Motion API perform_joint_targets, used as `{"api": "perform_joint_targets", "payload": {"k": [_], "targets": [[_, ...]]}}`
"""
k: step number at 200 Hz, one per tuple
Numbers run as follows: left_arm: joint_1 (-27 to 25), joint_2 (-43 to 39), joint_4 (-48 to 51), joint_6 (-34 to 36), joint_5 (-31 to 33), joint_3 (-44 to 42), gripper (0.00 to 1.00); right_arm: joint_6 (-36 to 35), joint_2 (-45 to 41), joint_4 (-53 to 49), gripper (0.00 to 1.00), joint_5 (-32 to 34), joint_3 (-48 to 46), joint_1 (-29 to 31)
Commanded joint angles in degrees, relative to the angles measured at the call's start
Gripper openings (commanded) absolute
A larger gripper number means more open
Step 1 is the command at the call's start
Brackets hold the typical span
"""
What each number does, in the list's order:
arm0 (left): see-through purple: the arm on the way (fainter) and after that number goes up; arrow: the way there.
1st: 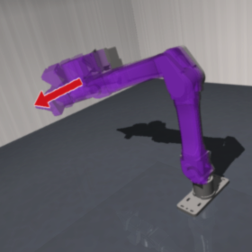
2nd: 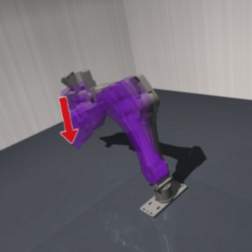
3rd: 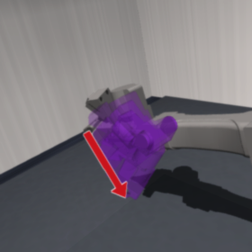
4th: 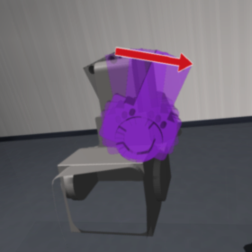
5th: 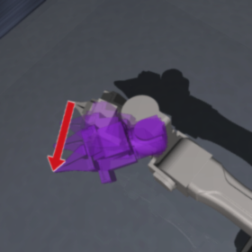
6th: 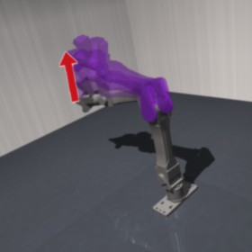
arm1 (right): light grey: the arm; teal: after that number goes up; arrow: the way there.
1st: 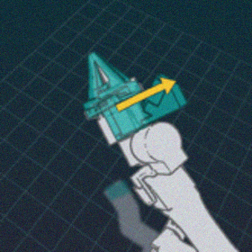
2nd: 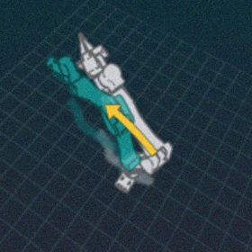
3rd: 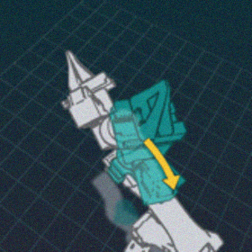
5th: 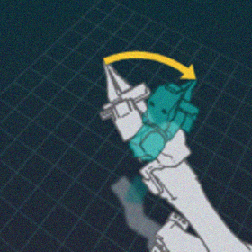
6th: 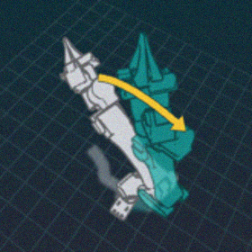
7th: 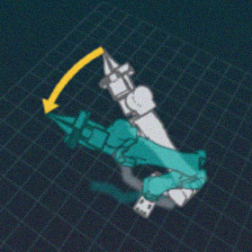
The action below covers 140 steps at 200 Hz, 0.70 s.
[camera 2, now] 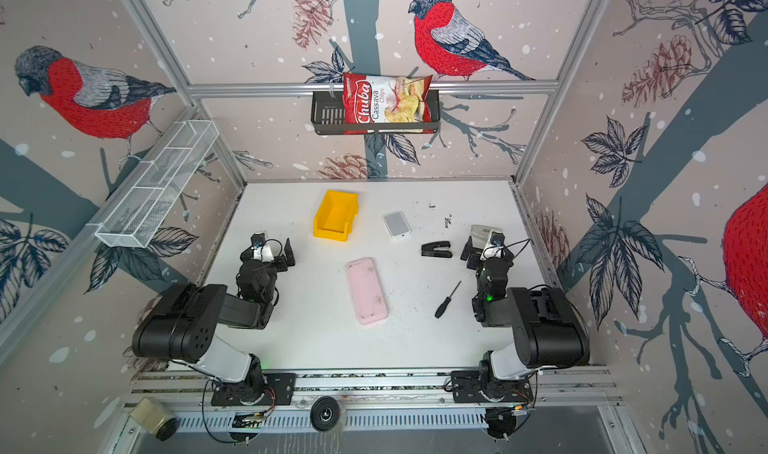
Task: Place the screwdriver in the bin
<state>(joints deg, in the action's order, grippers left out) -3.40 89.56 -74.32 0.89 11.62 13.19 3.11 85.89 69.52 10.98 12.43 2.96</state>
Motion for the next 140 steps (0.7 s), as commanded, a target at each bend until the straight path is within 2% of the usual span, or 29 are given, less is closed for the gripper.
{"api": "perform_joint_targets", "payload": {"k": [1,82,140], "targets": [[0.06,-0.09,-1.19,-0.18,-0.35,0.08,1.0,0.23,0.13,0.08,1.0,-0.08,0.52,-0.28],[0.06,-0.09,-1.21,-0.22,-0.34,0.0,1.0,0.31,0.16,-0.41,1.0,-1.29,0.8,-0.75],[0.06,-0.09,-1.23,-0.24,-0.36,0.02,1.0,-0.48,-0.31,0.09,1.0,-7.46,0.23,-2.17]]}}
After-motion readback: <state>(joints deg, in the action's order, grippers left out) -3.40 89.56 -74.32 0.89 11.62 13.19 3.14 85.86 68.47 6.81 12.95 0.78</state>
